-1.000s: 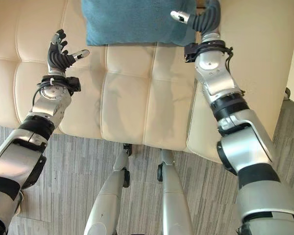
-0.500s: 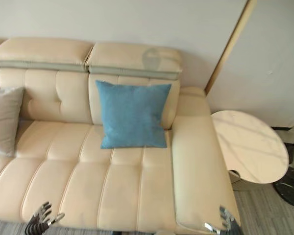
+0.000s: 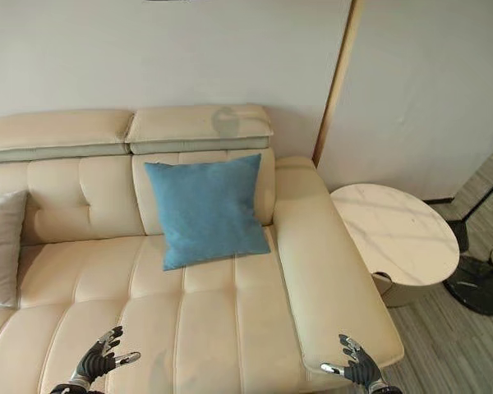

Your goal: Pick up all the scattered cushions and arrange them neatly on the sofa.

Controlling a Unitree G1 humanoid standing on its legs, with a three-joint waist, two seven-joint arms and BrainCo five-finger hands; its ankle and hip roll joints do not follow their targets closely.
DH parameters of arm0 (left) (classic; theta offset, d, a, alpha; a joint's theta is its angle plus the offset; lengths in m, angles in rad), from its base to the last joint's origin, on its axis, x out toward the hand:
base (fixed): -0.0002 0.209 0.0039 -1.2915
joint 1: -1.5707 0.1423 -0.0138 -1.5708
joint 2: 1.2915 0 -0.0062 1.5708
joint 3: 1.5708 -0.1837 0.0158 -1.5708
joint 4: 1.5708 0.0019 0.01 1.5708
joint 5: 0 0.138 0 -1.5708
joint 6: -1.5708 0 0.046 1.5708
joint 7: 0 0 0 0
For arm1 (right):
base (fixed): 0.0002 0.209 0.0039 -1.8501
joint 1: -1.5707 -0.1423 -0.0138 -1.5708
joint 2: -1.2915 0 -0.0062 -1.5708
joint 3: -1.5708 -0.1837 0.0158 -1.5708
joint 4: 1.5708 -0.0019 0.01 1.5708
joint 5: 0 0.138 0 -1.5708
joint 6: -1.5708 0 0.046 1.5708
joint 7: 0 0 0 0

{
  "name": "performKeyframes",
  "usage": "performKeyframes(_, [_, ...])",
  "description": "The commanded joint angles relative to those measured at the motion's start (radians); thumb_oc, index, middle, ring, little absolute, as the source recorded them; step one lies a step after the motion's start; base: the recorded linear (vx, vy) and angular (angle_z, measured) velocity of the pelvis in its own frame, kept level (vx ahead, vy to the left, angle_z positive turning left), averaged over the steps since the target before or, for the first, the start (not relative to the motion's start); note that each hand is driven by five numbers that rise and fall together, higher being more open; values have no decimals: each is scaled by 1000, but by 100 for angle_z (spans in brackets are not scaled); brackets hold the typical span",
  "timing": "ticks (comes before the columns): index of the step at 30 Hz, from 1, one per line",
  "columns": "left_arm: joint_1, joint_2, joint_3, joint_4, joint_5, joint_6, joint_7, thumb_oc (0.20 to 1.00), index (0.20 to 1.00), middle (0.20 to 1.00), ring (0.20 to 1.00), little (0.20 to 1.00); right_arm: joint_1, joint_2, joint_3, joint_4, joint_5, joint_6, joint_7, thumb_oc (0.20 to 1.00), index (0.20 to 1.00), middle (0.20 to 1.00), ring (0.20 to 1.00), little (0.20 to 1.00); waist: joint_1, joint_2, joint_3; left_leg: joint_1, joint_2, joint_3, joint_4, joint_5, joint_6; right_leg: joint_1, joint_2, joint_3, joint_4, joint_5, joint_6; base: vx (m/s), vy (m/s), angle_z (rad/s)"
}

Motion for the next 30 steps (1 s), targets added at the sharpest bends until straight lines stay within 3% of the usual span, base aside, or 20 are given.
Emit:
performKeyframes(1, [-78, 34, 24, -41, 17, -28, 30, 1000, 1000, 1000, 1000, 1000, -93, 1, 23, -17, 3, -22, -38, 1000, 1000, 1000, 1000, 1000, 22, 7, 74, -51, 60, -93, 44, -55, -35, -7, 43, -81, 314, -243, 25, -226, -45, 0])
performKeyframes(4, [-80, 32, 32, -33, 21, -20, 38, 1000, 1000, 1000, 1000, 1000, -87, 17, 11, -10, 13, -24, -47, 1000, 1000, 1000, 1000, 1000, 38, 9, 58, -73, 70, -101, 33, -31, -38, 43, 47, -83, 442, -281, 11, -180, -115, 14])
performKeyframes(7, [-79, 12, 47, -11, 6, -21, 50, 1000, 1000, 1000, 1000, 1000, -89, 34, 8, 3, 22, -24, -61, 1000, 1000, 1000, 1000, 1000, 71, -17, 40, -121, 74, -107, 43, 4, -63, 153, 62, -94, 276, -369, -30, -139, -216, 4])
performKeyframes(11, [-93, -6, 48, 8, -16, -23, 65, 1000, 1000, 1000, 1000, 1000, -104, 23, 10, -7, 35, -31, -75, 1000, 1000, 1000, 1000, 1000, 77, -18, 42, -174, 91, -111, 47, 47, -89, 172, 100, -66, 139, -368, -55, -163, -164, -6])
performKeyframes(13, [-117, -21, 41, 12, -40, -22, 72, 1000, 1000, 1000, 1000, 1000, -103, 5, -3, -15, 54, -32, -86, 1000, 1000, 1000, 1000, 1000, 71, -6, 64, -224, 110, -131, 45, 93, -126, 157, 115, -89, 87, -349, -70, -316, -214, 6])
performKeyframes(19, [-117, -38, 26, 15, -36, -26, 61, 1000, 1000, 1000, 1000, 1000, -94, -27, -8, -25, 38, -33, -86, 1000, 1000, 1000, 1000, 1000, 49, -25, 74, -202, 87, -159, 148, -9, -118, 121, 83, -119, 71, -303, -73, -178, -46, 25])
performKeyframes(21, [-94, -48, 33, 13, -37, -26, 55, 1000, 1000, 1000, 1000, 1000, -85, -25, -8, -19, 31, -34, -79, 1000, 1000, 1000, 1000, 1000, 38, -25, 56, -123, 79, -177, 152, -71, -115, 114, 84, -120, 56, -292, -71, -45, -14, 24])
performKeyframes(30, [-62, -35, 53, -1, -28, -23, 56, 1000, 1000, 1000, 1000, 1000, -49, -17, 3, -5, 12, -29, -66, 1000, 1000, 1000, 1000, 1000, 41, -21, 18, -31, 80, -191, 15, -33, -113, 166, 100, -134, -4, -274, -67, 35, 10, 5])
